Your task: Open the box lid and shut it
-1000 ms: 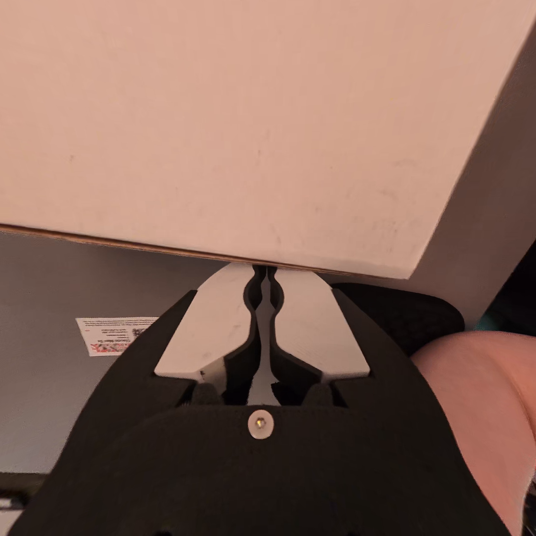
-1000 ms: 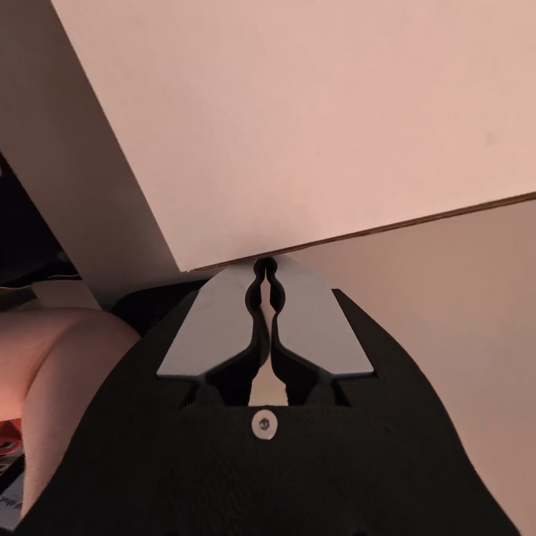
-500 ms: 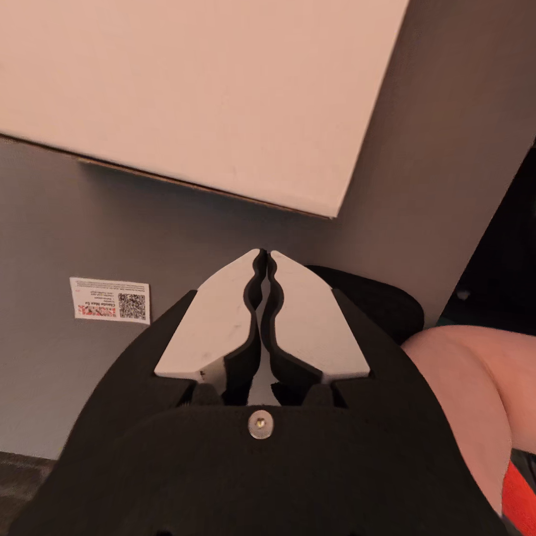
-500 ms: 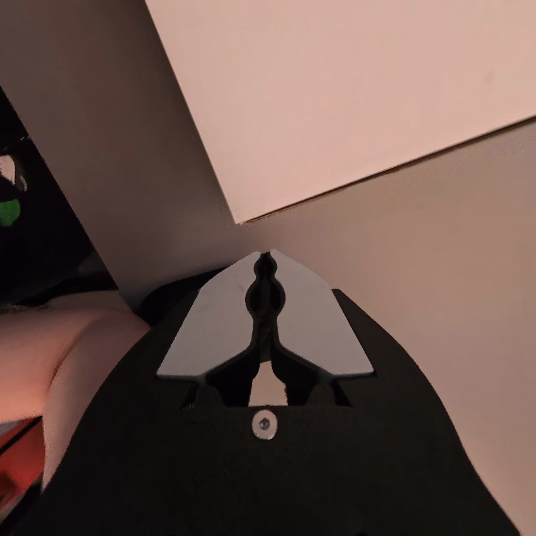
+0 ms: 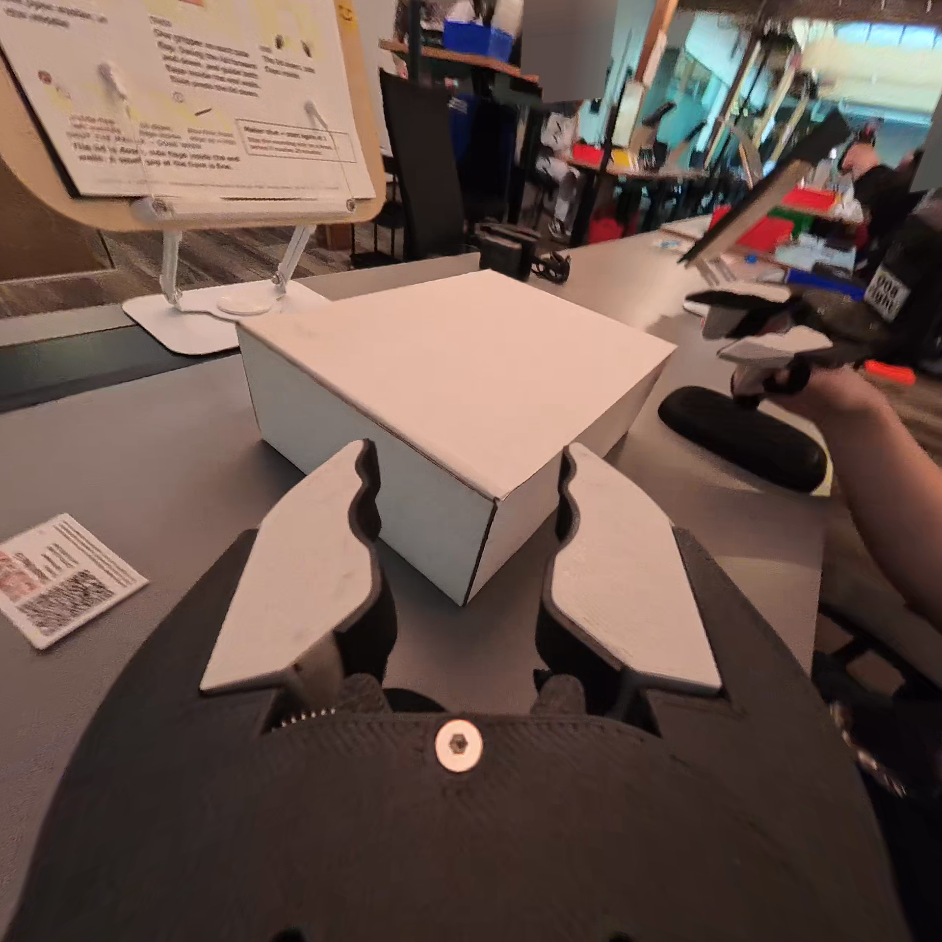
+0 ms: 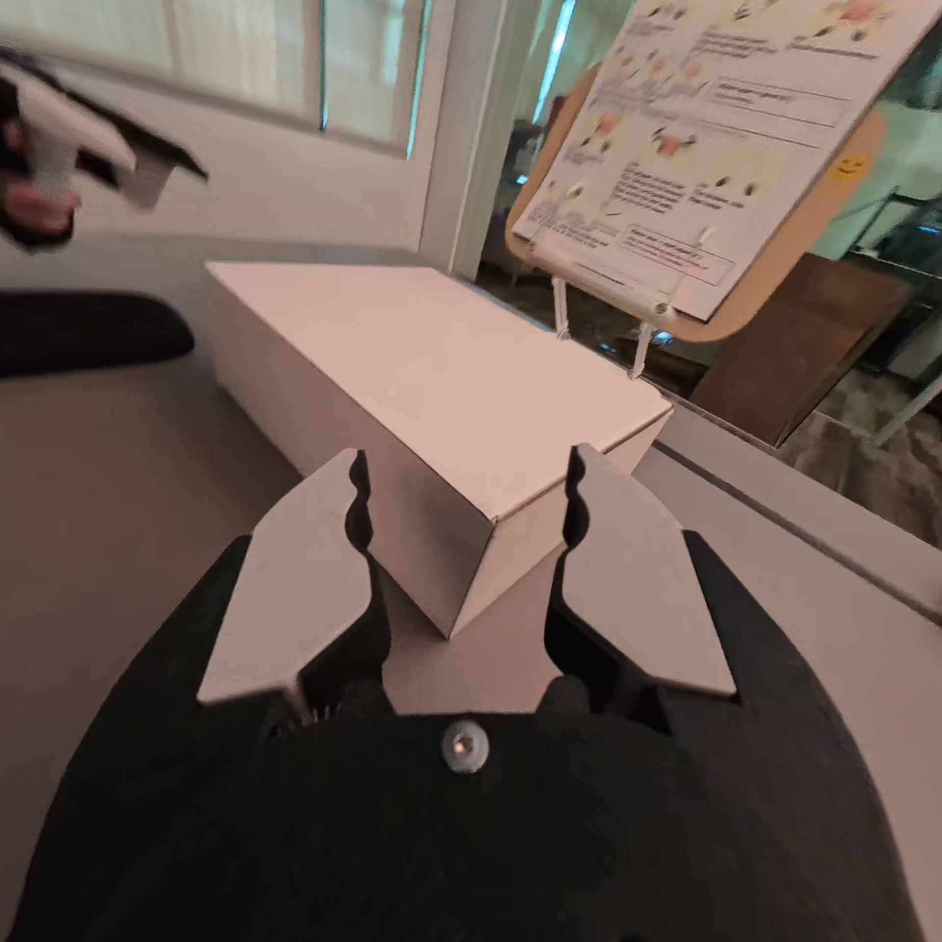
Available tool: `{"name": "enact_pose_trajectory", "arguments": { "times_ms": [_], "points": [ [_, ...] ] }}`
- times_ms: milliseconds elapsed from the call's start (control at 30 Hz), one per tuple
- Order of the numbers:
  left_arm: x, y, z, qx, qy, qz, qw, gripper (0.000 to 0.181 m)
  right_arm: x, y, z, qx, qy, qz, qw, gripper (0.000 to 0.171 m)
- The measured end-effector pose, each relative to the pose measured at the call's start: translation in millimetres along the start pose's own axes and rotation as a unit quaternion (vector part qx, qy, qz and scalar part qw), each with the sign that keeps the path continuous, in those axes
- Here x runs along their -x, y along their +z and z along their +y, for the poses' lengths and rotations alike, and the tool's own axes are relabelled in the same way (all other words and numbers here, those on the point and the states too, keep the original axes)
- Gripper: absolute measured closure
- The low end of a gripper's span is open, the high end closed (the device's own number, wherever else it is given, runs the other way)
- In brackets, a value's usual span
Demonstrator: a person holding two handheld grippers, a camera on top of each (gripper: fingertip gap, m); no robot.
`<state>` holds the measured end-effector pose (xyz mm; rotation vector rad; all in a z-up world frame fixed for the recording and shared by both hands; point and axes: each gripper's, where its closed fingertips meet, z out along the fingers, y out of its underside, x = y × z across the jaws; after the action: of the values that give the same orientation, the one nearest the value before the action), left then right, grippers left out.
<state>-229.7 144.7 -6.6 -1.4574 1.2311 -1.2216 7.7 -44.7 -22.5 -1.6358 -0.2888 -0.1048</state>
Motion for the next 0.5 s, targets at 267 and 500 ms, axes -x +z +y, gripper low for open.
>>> {"name": "enact_pose_trajectory", "arguments": {
  "times_ms": [267, 500],
  "points": [
    [-10, 49, 65, 0.129, 0.003, -0.016, 0.991, 0.115, 4, 24, 36, 0.047, 0.071, 0.003, 0.996, 0.099],
    [0, 57, 66, 0.108, 0.041, -0.065, 0.991, 0.123, 0, 19, 12, 0.037, -0.004, 0.054, 0.998, 0.108]
  ]
}}
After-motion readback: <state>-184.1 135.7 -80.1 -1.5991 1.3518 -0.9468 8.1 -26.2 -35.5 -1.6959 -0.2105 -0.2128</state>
